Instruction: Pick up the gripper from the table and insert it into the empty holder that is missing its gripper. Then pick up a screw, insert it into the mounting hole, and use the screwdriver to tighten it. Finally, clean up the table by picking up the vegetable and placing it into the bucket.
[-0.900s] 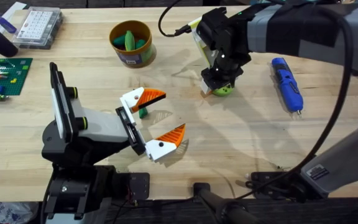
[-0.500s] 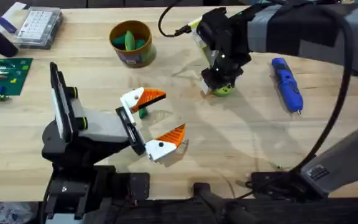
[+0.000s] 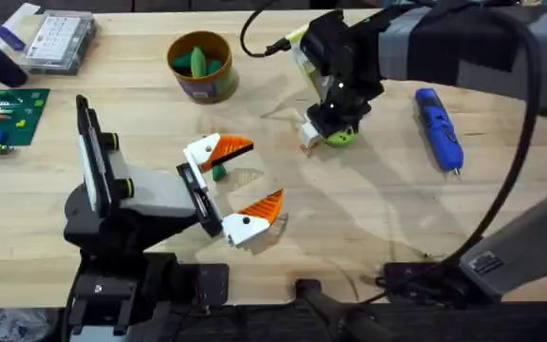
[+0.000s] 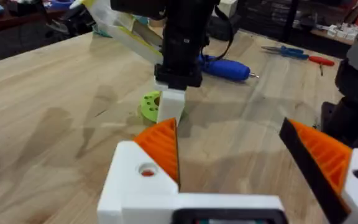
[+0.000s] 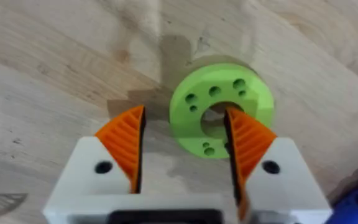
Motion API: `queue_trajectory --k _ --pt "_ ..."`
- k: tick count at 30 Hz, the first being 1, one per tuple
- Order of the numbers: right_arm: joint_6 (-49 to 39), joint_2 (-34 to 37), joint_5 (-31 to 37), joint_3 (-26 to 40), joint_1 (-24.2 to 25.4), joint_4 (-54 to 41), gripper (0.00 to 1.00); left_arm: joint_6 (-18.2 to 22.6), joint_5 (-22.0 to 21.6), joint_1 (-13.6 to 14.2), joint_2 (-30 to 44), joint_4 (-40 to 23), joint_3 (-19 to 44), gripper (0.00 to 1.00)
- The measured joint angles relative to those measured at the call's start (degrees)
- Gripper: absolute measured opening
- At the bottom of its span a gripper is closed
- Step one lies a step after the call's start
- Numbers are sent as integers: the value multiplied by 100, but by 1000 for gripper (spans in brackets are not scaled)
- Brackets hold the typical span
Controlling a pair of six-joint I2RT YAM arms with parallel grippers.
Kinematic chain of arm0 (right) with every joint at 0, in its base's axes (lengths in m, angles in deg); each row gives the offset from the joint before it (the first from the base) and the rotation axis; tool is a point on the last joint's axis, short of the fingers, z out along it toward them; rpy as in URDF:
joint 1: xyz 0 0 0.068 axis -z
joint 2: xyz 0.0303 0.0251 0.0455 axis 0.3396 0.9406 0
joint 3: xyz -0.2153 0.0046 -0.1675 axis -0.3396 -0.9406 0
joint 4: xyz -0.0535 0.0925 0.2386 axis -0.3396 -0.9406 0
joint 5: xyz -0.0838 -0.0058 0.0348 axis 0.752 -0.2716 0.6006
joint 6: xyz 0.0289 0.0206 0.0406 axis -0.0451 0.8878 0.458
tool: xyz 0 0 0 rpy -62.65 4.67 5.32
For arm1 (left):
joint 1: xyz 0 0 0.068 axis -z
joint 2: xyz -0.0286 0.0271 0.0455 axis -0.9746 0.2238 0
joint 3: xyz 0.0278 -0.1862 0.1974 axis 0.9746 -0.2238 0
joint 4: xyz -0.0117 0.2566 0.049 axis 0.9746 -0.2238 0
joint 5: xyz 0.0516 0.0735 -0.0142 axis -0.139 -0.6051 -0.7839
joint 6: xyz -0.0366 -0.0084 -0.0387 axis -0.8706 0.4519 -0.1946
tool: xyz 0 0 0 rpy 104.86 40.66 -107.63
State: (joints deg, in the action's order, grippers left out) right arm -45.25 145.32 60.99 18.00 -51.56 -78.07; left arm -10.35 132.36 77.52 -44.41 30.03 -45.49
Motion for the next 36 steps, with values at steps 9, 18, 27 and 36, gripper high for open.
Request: queue_trajectory --k 9,18,27,36 --pt "-18 -148 -19 -11 0 -178 991 0 0 0 0 1 0 987" --pt "-18 -1930 -19 -31 0 -643 995 0 1 0 1 -1 0 986" --pt "183 -4031 -20 -48 0 -1418 995 -1 0 0 0 0 0 986" --pt "289 -5341 -294 -991 137 -1407 995 -1 1 0 0 -1 0 986"
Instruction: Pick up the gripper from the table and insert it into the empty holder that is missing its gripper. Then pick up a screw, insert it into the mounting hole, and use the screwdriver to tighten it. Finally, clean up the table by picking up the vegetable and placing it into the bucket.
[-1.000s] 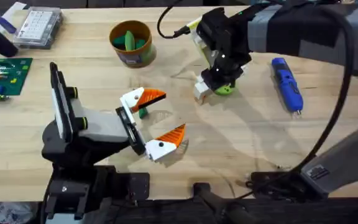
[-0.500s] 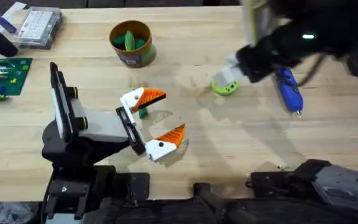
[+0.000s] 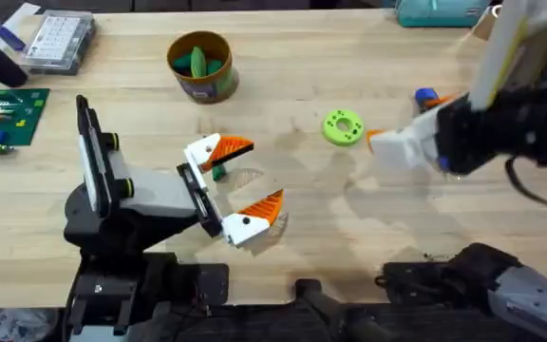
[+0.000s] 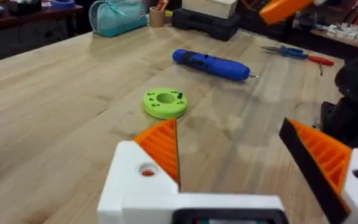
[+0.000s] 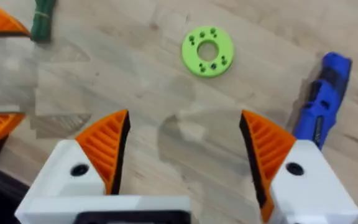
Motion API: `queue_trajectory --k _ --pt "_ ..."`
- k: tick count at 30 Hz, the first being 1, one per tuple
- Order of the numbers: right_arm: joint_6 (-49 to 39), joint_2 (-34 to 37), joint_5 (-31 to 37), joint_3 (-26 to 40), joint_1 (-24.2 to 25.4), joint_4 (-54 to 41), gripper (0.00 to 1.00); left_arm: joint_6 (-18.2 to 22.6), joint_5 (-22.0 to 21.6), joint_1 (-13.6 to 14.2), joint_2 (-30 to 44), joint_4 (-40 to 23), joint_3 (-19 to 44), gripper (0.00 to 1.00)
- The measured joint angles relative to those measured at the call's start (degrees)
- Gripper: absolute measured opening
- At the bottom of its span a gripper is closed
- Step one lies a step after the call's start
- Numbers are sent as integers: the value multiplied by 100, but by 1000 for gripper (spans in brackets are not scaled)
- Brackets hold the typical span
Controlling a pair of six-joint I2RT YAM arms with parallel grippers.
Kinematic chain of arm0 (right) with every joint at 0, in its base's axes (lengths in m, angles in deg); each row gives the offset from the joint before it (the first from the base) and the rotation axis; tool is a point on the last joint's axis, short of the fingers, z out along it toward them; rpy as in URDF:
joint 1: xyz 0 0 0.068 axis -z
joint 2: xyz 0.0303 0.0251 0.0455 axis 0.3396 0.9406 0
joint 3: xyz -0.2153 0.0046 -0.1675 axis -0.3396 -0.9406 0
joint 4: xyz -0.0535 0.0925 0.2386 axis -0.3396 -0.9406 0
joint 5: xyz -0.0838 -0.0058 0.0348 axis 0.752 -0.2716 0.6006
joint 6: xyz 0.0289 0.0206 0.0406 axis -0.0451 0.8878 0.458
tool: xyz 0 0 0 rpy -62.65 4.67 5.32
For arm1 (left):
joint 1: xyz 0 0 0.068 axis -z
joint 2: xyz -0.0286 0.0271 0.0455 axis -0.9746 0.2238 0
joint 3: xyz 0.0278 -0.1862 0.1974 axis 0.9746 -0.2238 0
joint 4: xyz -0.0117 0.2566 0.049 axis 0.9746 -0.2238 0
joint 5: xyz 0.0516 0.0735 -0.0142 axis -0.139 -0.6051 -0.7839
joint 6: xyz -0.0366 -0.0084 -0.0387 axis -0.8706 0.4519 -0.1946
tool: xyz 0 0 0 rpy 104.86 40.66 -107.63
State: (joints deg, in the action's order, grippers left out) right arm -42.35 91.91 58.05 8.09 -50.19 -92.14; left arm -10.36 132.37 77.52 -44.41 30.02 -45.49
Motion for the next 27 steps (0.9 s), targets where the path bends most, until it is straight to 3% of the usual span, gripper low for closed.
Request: queue_trajectory --k 7,13,27 --pt "-122 -144 -345 -858 51 36 995 0 0 0 0 0 0 986" --pt "-531 458 -416 -1081 51 974 995 -1 0 0 0 0 0 986" --pt "-868 2370 -388 -1120 105 1868 996 -1 1 0 0 0 0 986"
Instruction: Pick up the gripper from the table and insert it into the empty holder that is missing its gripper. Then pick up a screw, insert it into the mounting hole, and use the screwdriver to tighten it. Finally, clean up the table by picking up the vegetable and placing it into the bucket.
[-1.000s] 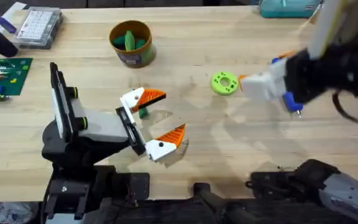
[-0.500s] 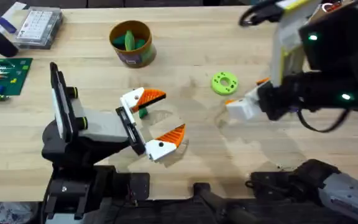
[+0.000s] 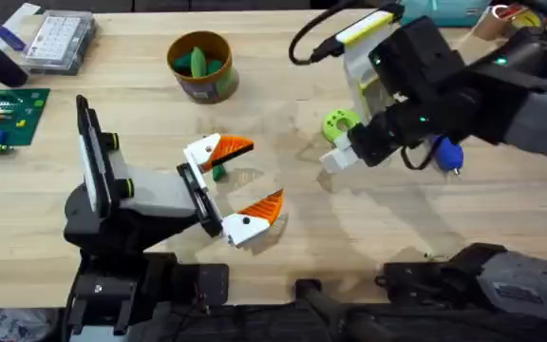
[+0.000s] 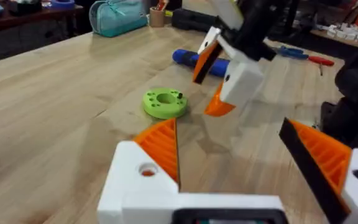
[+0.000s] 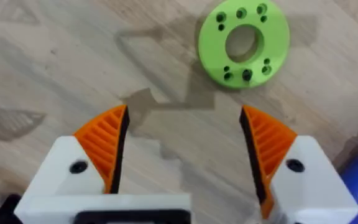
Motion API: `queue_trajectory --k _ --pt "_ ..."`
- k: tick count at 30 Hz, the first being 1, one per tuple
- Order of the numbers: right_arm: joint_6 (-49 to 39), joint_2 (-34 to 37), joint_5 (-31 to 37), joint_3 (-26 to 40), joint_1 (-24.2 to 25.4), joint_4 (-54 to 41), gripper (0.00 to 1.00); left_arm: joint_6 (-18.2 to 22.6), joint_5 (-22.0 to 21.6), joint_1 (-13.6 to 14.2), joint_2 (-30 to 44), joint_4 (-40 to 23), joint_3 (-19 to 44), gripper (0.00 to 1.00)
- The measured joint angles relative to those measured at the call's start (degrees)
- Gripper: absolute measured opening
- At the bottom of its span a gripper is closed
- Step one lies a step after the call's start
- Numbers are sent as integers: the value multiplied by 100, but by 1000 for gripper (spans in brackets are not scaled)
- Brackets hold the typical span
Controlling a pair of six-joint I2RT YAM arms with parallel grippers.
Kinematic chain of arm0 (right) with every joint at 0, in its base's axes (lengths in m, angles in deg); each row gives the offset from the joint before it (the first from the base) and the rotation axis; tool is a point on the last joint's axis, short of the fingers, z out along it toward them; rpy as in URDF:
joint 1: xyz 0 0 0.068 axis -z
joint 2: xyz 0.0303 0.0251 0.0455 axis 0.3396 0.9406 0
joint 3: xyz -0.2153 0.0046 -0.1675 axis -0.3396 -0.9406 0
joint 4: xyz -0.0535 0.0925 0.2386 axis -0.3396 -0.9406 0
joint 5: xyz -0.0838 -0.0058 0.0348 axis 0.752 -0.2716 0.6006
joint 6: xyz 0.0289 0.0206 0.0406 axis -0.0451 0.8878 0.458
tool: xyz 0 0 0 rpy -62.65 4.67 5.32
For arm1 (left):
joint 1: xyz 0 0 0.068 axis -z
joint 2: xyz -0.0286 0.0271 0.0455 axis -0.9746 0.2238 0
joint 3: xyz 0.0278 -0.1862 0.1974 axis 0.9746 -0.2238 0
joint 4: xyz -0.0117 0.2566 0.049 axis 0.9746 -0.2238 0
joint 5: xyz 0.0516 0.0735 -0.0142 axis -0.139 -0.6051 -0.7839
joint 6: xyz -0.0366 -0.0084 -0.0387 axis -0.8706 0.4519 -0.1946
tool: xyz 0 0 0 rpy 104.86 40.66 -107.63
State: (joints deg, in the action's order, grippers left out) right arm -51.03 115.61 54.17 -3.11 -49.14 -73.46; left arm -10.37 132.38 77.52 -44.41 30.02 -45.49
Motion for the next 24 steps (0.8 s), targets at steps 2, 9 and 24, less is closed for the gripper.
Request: queue_trajectory --k 2,9,24 --pt "-11 161 7 0 79 133 995 2 0 0 1 0 0 986" --pt "-47 498 22 0 520 642 995 2 0 0 0 0 0 986" --pt "-290 1117 83 0 617 1155 270 0 0 0 0 0 0 987"
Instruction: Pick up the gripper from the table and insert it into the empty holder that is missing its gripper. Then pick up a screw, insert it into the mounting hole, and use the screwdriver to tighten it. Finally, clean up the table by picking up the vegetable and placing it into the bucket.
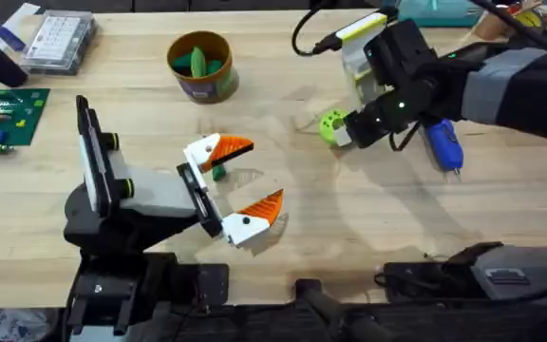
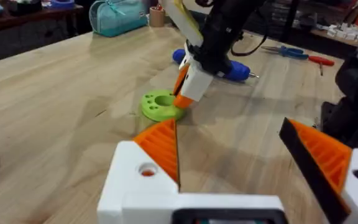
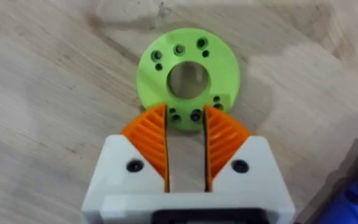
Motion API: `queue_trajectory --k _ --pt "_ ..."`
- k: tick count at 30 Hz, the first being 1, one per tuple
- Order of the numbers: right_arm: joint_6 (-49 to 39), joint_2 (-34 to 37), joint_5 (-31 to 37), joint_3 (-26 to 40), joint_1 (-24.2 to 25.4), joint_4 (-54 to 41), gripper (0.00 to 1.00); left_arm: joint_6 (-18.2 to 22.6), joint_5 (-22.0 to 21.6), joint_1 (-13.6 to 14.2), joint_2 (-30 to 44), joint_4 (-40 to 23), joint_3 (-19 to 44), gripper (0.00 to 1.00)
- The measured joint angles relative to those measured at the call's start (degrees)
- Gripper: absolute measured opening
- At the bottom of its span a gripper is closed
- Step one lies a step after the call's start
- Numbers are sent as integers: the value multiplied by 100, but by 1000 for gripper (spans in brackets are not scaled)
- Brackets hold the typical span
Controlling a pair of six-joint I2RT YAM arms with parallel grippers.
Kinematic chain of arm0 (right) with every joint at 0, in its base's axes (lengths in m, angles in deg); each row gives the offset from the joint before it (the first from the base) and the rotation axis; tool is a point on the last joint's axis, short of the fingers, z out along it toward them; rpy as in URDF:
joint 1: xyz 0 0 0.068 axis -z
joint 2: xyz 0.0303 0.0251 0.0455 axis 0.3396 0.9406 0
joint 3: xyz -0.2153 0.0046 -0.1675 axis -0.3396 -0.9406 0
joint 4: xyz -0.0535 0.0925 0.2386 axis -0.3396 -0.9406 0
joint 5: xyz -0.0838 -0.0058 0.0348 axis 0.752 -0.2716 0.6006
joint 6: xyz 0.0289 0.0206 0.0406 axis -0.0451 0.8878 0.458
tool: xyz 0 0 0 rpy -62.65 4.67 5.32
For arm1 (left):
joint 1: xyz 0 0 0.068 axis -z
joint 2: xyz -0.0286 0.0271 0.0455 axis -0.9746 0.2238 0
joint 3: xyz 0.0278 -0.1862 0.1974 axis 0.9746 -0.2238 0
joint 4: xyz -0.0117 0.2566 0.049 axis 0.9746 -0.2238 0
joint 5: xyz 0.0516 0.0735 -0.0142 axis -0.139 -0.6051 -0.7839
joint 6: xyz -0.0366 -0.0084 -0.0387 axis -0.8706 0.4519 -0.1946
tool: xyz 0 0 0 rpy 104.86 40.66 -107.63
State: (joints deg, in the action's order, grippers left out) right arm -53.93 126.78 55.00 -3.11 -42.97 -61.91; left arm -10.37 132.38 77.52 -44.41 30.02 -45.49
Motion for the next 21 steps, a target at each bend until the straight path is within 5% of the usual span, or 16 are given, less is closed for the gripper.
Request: queue_trajectory --k 12,21 --pt "-25 9 -1 0 0 29 328 0 0 0 0 0 0 986" --pt "-26 94 28 12 11 100 9 0 0 0 2 0 0 986"
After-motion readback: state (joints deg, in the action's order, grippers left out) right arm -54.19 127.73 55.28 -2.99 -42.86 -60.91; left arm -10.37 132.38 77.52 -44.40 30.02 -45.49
